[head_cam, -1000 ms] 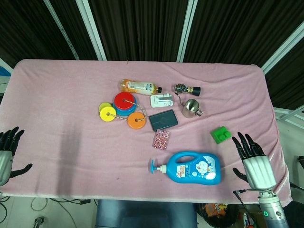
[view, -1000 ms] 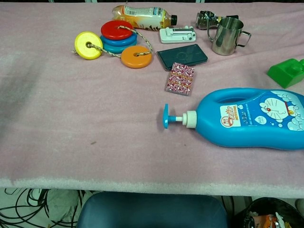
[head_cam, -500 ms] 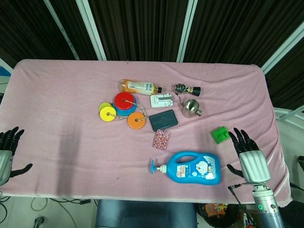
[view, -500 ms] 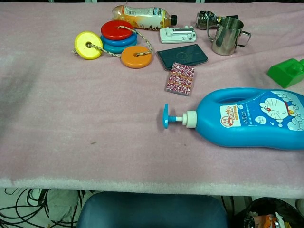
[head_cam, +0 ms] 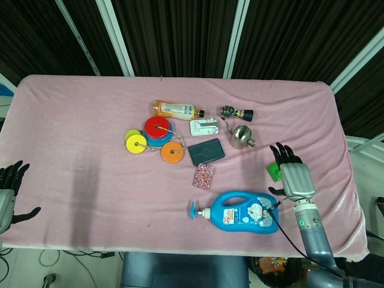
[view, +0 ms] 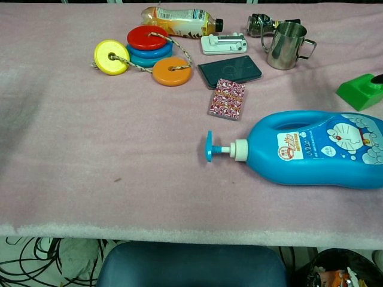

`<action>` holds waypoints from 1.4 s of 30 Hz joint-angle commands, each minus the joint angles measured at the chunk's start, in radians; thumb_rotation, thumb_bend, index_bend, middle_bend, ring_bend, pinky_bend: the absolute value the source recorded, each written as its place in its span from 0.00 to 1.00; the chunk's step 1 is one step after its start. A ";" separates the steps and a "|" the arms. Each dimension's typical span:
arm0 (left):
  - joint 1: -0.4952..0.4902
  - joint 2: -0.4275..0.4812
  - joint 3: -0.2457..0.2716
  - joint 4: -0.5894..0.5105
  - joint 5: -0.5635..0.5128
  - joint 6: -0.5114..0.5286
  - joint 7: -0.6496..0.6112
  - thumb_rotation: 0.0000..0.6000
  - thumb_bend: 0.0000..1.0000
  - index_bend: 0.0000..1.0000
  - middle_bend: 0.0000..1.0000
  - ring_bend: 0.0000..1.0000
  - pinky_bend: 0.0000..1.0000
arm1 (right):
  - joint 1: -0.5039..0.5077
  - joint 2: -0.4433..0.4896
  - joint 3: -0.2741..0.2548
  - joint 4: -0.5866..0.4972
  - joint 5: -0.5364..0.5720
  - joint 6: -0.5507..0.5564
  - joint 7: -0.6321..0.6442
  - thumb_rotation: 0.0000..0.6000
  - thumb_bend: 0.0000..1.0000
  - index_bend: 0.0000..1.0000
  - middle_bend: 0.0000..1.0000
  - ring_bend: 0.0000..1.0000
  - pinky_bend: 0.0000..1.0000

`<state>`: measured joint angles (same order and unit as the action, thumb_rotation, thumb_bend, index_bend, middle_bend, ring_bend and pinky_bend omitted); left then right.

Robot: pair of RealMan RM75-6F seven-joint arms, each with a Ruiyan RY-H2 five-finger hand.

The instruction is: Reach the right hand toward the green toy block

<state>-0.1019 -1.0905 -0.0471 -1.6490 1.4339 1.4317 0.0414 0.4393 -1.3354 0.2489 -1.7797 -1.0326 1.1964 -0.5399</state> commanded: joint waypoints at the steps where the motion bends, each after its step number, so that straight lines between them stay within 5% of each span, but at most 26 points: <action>1: -0.002 0.002 0.000 -0.003 -0.004 -0.006 0.000 1.00 0.00 0.00 0.00 0.00 0.00 | 0.085 -0.051 0.041 0.055 0.137 -0.062 -0.104 1.00 0.00 0.00 0.00 0.00 0.23; 18: -0.009 0.006 -0.003 -0.023 -0.039 -0.034 0.021 1.00 0.00 0.00 0.00 0.00 0.00 | 0.186 -0.111 0.042 0.226 0.375 -0.117 -0.147 1.00 0.00 0.00 0.00 0.00 0.21; 38: -0.013 0.006 -0.006 -0.033 -0.059 -0.046 0.033 1.00 0.00 0.00 0.00 0.00 0.00 | 0.238 -0.169 0.011 0.376 0.504 -0.201 -0.104 1.00 0.06 0.01 0.02 0.01 0.22; 40: -0.013 0.007 -0.006 -0.034 -0.060 -0.047 0.032 1.00 0.00 0.00 0.00 0.00 0.00 | 0.236 -0.174 0.007 0.386 0.496 -0.206 -0.085 1.00 0.14 0.08 0.10 0.07 0.26; 42: -0.013 0.007 -0.006 -0.034 -0.061 -0.047 0.031 1.00 0.00 0.00 0.00 0.00 0.00 | 0.234 -0.176 0.005 0.391 0.474 -0.205 -0.065 1.00 0.24 0.26 0.25 0.21 0.38</action>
<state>-0.1147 -1.0836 -0.0530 -1.6831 1.3726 1.3847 0.0722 0.6749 -1.5084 0.2567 -1.3942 -0.5440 0.9923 -0.6173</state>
